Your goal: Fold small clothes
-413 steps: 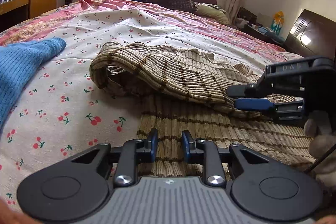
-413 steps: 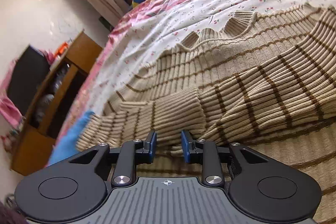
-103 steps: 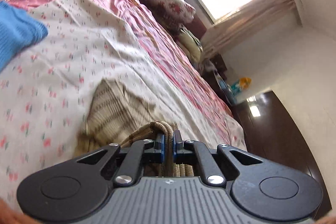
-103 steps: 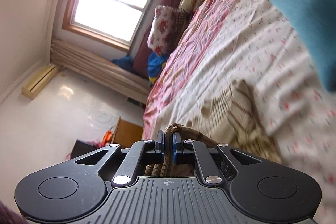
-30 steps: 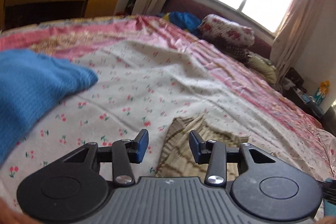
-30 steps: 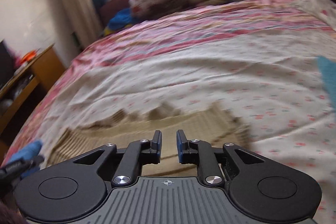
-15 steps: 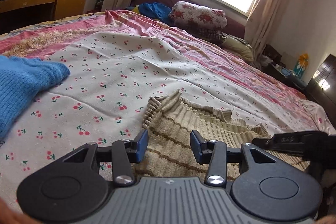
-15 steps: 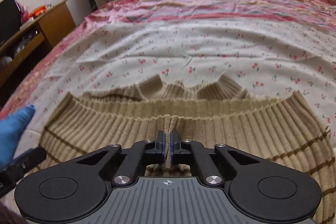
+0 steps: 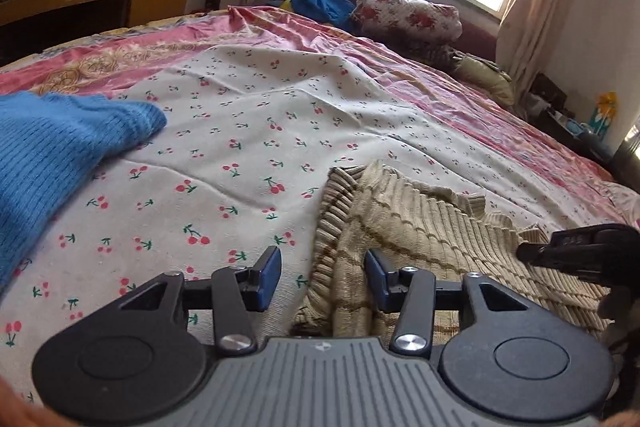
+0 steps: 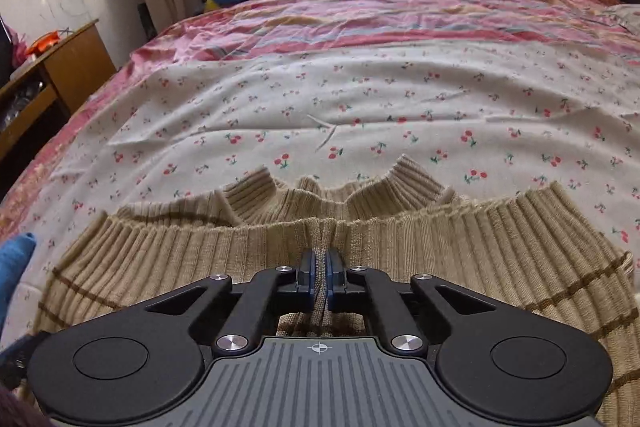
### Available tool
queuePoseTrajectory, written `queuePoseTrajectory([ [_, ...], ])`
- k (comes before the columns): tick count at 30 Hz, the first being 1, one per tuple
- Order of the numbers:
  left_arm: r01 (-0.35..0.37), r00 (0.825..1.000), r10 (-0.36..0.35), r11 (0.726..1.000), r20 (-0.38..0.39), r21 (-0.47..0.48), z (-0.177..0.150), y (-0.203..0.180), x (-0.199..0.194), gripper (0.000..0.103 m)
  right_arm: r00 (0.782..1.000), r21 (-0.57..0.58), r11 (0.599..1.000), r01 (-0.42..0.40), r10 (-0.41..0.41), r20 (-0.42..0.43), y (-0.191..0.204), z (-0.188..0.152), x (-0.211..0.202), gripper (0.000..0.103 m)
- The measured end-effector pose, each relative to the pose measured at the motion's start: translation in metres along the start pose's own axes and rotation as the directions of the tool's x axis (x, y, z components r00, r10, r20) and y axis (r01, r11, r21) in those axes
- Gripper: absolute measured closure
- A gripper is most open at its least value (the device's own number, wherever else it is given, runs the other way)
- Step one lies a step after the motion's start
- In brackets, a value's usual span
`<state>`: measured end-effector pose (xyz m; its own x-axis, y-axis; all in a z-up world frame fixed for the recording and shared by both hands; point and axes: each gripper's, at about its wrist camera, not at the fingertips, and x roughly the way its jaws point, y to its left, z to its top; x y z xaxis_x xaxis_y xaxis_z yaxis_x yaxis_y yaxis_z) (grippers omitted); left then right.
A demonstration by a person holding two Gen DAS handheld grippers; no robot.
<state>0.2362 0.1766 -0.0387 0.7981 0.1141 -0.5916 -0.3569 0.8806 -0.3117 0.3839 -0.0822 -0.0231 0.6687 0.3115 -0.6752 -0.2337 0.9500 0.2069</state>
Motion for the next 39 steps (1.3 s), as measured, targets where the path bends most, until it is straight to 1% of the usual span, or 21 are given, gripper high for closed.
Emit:
queuePoseTrajectory([
  [3, -0.019, 1.000, 0.019, 1.000, 0.010, 0.000, 0.001, 0.001, -0.002, 0.049, 0.998, -0.045, 0.999, 0.014, -0.012, 0.059, 0.011, 0.006, -0.017, 0.092],
  [5, -0.020, 1.000, 0.020, 1.000, 0.018, -0.010, 0.002, 0.002, -0.004, 0.049, 0.996, -0.072, 0.997, -0.012, 0.018, 0.083, 0.023, 0.006, -0.026, 0.092],
  [7, -0.021, 1.000, 0.021, 1.000, 0.015, -0.013, 0.003, 0.003, -0.004, 0.049, 0.994, -0.092, 0.992, -0.087, 0.094, 0.065, 0.038, 0.003, -0.029, 0.091],
  [9, -0.020, 1.000, 0.020, 1.000, 0.011, -0.013, 0.002, 0.004, -0.003, 0.049, 0.986, -0.105, 0.981, -0.165, 0.167, 0.018, 0.055, -0.004, -0.023, 0.091],
  [11, -0.018, 1.000, 0.019, 1.000, 0.005, -0.014, 0.002, 0.005, -0.001, 0.049, 0.978, -0.114, 0.972, -0.207, 0.206, -0.023, 0.070, -0.011, -0.014, 0.091],
  [14, -0.011, 1.000, 0.011, 1.000, -0.004, -0.027, 0.002, 0.008, 0.001, 0.048, 0.974, -0.121, 0.969, -0.215, 0.204, -0.097, 0.087, -0.022, 0.009, 0.091],
  [17, -0.006, 1.000, 0.006, 0.999, -0.005, -0.033, 0.002, 0.009, 0.002, 0.048, 0.979, -0.129, 0.972, -0.196, 0.187, -0.080, 0.090, -0.023, 0.015, 0.093],
  [20, 0.006, 1.000, -0.006, 0.999, 0.006, -0.041, 0.003, 0.009, -0.001, 0.048, 0.980, -0.102, 0.975, -0.195, 0.189, -0.065, 0.084, -0.017, 0.004, 0.092],
  [23, 0.017, 0.999, -0.016, 0.999, 0.036, -0.037, 0.004, 0.009, -0.007, 0.049, 0.984, -0.081, 0.981, -0.178, 0.178, -0.010, 0.065, -0.014, -0.019, 0.091],
  [25, 0.023, 0.998, -0.022, 1.000, 0.061, -0.021, 0.005, 0.006, -0.011, 0.049, 0.989, -0.051, 0.988, -0.147, 0.148, 0.024, 0.043, -0.015, -0.037, 0.091],
  [27, 0.038, 0.997, -0.037, 0.999, 0.075, -0.012, 0.005, 0.004, -0.015, 0.049, 0.995, -0.029, 0.997, -0.072, 0.074, 0.067, 0.017, -0.020, -0.056, 0.091],
  [30, 0.052, 0.996, -0.052, 0.999, 0.078, 0.004, 0.004, -0.001, -0.016, 0.049, 0.992, 0.034, 0.998, 0.045, -0.049, 0.120, -0.032, -0.031, -0.081, 0.090],
  [31, 0.055, 0.996, -0.056, 0.998, 0.076, 0.014, 0.003, -0.003, -0.016, 0.049, 0.989, 0.059, 0.995, 0.079, -0.086, 0.117, -0.047, -0.036, -0.085, 0.090],
  [33, 0.058, 0.996, -0.060, 0.998, 0.060, 0.029, 0.001, -0.006, -0.013, 0.049, 0.985, 0.114, 0.983, 0.147, -0.156, 0.073, -0.078, -0.047, -0.084, 0.090],
  [34, 0.055, 0.997, -0.057, 0.998, 0.044, 0.032, -0.001, -0.007, -0.010, 0.049, 0.984, 0.148, 0.976, 0.162, -0.170, 0.046, -0.093, -0.053, -0.081, 0.094],
  [36, 0.041, 0.999, -0.041, 0.999, 0.006, 0.026, -0.005, -0.006, -0.002, 0.049, 0.990, 0.200, 0.974, 0.108, -0.123, 0.066, -0.112, -0.060, -0.082, 0.101],
  [39, 0.040, 0.999, -0.040, 0.999, -0.005, 0.003, -0.007, -0.002, 0.003, 0.048, 0.990, 0.266, 0.959, 0.099, -0.121, 0.068, -0.115, -0.058, -0.087, 0.100],
])
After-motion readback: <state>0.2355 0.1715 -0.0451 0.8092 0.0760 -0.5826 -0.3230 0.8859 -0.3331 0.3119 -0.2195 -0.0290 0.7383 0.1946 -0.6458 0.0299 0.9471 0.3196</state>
